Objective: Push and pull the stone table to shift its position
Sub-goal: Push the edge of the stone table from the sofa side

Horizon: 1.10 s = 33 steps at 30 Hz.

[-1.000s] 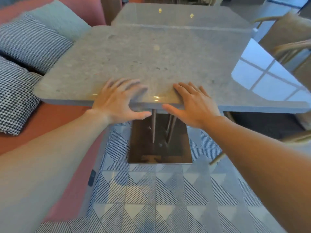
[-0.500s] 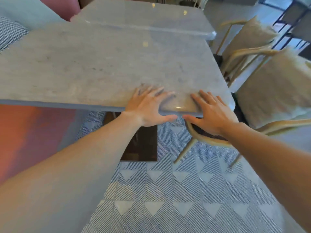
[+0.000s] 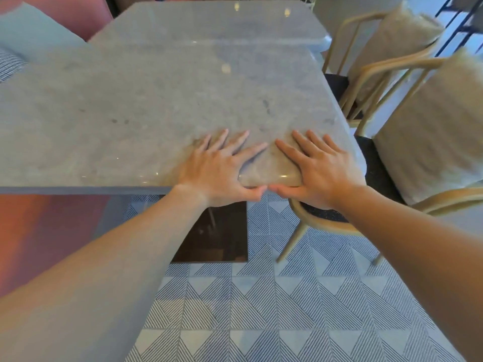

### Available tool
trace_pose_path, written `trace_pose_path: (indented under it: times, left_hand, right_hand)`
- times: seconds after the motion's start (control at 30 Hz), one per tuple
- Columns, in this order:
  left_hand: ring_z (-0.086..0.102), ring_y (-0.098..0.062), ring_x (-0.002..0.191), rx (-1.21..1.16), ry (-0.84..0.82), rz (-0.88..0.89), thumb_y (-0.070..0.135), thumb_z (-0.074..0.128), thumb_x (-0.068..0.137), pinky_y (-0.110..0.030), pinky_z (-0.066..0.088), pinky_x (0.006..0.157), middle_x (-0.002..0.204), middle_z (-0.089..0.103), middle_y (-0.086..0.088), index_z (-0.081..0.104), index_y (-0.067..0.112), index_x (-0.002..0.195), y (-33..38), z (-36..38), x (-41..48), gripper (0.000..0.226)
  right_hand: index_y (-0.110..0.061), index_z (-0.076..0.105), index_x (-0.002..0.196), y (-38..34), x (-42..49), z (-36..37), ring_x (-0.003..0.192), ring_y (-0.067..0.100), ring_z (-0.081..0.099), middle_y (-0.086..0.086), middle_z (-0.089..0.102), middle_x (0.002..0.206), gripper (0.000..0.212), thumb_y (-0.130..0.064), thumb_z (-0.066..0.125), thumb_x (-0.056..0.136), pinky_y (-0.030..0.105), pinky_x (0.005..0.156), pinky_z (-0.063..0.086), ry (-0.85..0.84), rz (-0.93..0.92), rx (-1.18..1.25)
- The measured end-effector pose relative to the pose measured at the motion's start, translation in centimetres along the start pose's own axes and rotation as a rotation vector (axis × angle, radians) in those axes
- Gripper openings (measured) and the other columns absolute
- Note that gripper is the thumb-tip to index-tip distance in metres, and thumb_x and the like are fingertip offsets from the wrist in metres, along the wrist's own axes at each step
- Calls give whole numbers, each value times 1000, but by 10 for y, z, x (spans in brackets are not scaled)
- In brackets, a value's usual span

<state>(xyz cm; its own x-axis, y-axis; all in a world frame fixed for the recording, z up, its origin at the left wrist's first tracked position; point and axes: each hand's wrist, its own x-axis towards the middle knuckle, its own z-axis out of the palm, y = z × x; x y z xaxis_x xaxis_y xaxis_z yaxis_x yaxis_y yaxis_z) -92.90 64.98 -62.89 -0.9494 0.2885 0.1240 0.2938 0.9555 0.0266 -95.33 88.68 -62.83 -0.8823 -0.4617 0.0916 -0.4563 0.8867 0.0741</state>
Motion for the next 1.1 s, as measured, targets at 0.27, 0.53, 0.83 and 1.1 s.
trace_pose_path:
  times: [0.27,0.53,0.83,1.1]
  left_hand:
    - [22,-33,166,8,19,9,96,22,67,-55,19,131,179,21,9,15,58,163,-1,4,2,104]
    - [24,-29,166,-12,34,-10,97,28,67,-53,20,132,177,25,13,20,60,160,-3,4,0,101]
    - [12,-24,168,21,-130,-124,98,28,73,-56,12,132,179,10,17,3,65,159,11,-7,-7,95]
    - [52,6,135,-907,272,-319,66,60,92,-4,33,109,145,55,17,50,50,144,113,-69,-54,56]
  right_hand:
    - [-33,30,164,3,2,7,156,40,37,12,39,168,112,-100,20,75,60,125,30,40,-29,-37]
    - [-28,41,160,3,0,9,152,43,42,16,45,164,112,-98,25,73,61,124,33,89,-45,29]
    - [-36,22,164,1,-2,-25,159,34,22,8,24,171,113,-101,25,71,52,129,18,-147,-40,169]
    - [-20,72,131,58,-98,-85,123,19,67,-1,73,132,54,-58,66,95,38,108,53,-101,212,874]
